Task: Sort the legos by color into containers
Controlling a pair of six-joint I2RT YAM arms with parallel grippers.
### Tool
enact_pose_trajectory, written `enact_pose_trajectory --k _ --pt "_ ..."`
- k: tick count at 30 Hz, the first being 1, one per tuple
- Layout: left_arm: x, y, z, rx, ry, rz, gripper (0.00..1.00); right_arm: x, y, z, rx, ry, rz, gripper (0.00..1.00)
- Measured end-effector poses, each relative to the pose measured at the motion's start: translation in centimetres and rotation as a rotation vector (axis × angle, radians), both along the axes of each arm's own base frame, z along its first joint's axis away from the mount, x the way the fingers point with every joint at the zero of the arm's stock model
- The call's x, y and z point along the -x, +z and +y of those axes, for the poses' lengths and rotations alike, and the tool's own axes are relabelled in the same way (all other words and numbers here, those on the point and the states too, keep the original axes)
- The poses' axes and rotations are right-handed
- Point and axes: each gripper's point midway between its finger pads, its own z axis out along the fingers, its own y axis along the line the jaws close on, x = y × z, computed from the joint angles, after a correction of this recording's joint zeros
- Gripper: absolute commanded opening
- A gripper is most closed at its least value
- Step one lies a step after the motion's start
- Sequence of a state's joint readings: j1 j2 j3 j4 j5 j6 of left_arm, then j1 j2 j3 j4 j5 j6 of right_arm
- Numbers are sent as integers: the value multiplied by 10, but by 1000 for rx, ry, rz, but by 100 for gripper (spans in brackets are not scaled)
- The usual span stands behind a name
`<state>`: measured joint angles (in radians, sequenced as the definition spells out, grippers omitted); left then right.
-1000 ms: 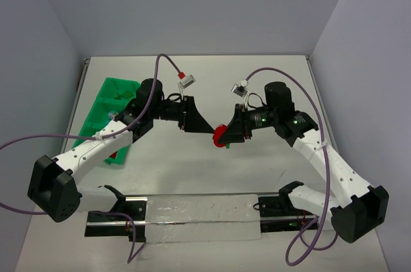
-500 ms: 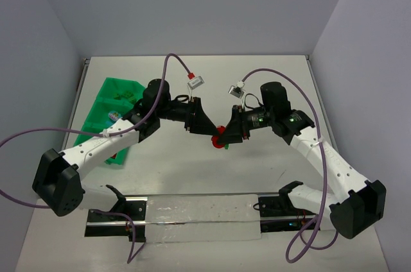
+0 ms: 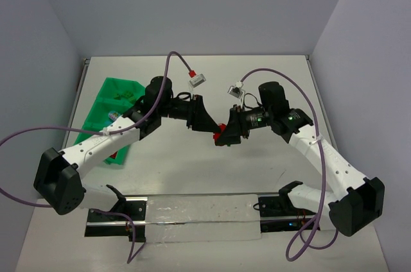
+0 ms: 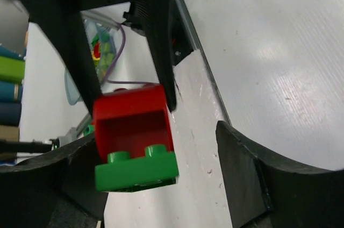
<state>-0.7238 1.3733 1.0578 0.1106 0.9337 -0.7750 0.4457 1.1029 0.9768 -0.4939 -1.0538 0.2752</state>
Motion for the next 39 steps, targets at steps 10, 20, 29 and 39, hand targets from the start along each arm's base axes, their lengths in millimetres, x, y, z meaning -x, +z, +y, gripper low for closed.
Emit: enact_pose_trajectory --k 10,20,29,39 --pt "-35 9 30 -25 155 -42 0 -24 -11 -14 65 -137 1 73" --pt "-32 16 35 -12 145 -58 0 -22 9 -13 -18 -111 -14 75" --pt "-30 16 35 -9 133 -55 0 -29 18 -5 -70 -83 3 53" --pt "-33 18 36 -2 145 -54 0 -29 27 -1 -110 -54 4 0"
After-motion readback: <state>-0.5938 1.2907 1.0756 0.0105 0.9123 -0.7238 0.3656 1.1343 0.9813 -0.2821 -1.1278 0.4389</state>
